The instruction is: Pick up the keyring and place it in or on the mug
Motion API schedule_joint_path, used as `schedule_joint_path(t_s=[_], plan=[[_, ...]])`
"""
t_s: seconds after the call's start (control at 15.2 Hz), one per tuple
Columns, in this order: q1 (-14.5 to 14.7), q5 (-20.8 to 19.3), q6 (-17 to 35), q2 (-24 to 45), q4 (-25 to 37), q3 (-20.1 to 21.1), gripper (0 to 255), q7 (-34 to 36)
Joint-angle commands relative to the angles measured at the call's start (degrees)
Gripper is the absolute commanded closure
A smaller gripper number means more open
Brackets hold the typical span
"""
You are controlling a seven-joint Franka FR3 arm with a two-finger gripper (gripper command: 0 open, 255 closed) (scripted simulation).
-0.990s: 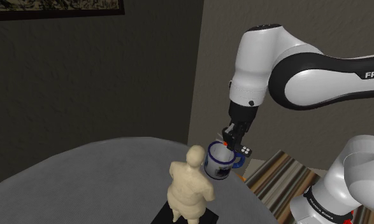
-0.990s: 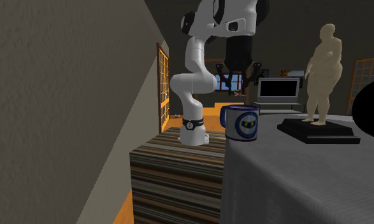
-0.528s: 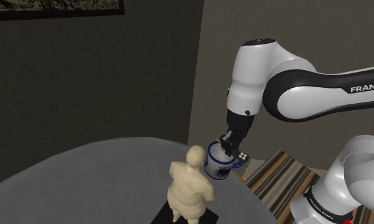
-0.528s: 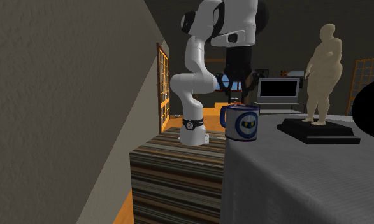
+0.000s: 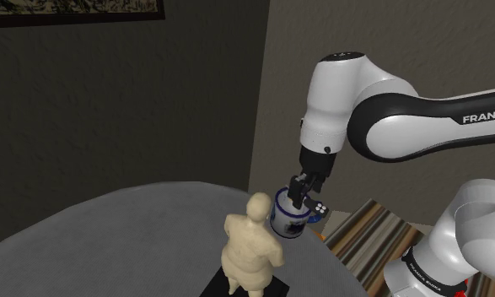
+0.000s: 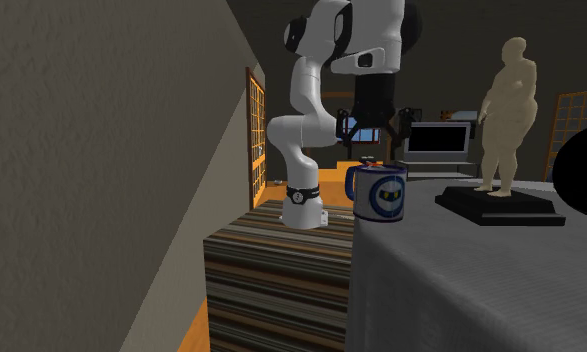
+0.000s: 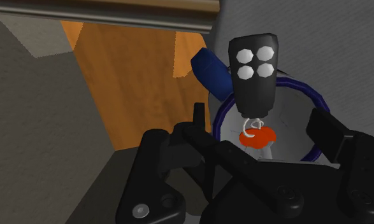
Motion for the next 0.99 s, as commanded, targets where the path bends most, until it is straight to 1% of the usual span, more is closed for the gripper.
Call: schedule_joint_path(t_s=[0.0, 0.13, 0.4, 0.92], plan=[[0.0, 0.0, 0.0, 0.0, 0.0, 0.0, 0, 0.0], [0.0, 0.0, 0.0, 0.0, 0.0, 0.0, 0, 0.0], [-0.5, -1.0, -7.5, -1.1, 6.4, -1.3, 0, 0.1], [-0.5, -1.0, -7.5, -1.1, 6.4, -1.3, 0, 0.1]])
